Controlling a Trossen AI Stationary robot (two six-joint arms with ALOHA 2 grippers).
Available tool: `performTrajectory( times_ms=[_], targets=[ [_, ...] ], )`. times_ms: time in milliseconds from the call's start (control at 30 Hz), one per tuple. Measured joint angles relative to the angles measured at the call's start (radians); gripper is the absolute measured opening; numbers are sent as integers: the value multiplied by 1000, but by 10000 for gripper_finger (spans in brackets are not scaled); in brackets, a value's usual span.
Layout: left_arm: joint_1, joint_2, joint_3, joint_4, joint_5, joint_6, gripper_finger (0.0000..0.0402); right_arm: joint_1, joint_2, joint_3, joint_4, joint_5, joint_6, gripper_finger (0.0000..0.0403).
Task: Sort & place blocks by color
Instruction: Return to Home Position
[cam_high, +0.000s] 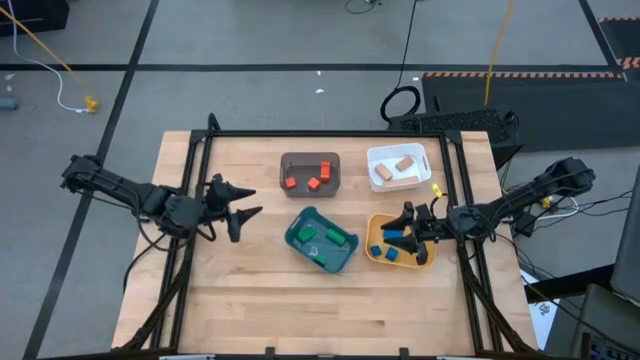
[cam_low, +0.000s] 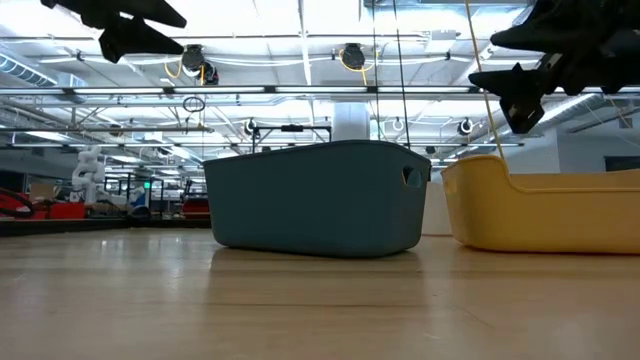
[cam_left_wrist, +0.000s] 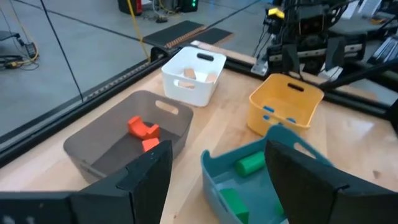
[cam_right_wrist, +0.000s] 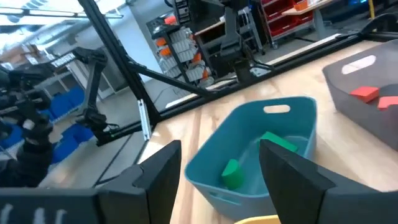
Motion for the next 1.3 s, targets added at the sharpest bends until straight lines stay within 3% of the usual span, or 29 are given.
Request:
performTrajectory(
  times_ms=[167,600,1300],
  targets=[
    [0,3,-44,42,0,-17,255,0,-6,0,-10,1,-10,208],
    [0,3,-358,561,66,7,251,0,-6,0,5,3,-37,208],
    [0,3,-617,810,65,42,251,0,-6,0,-11,8,-85,208]
  ],
)
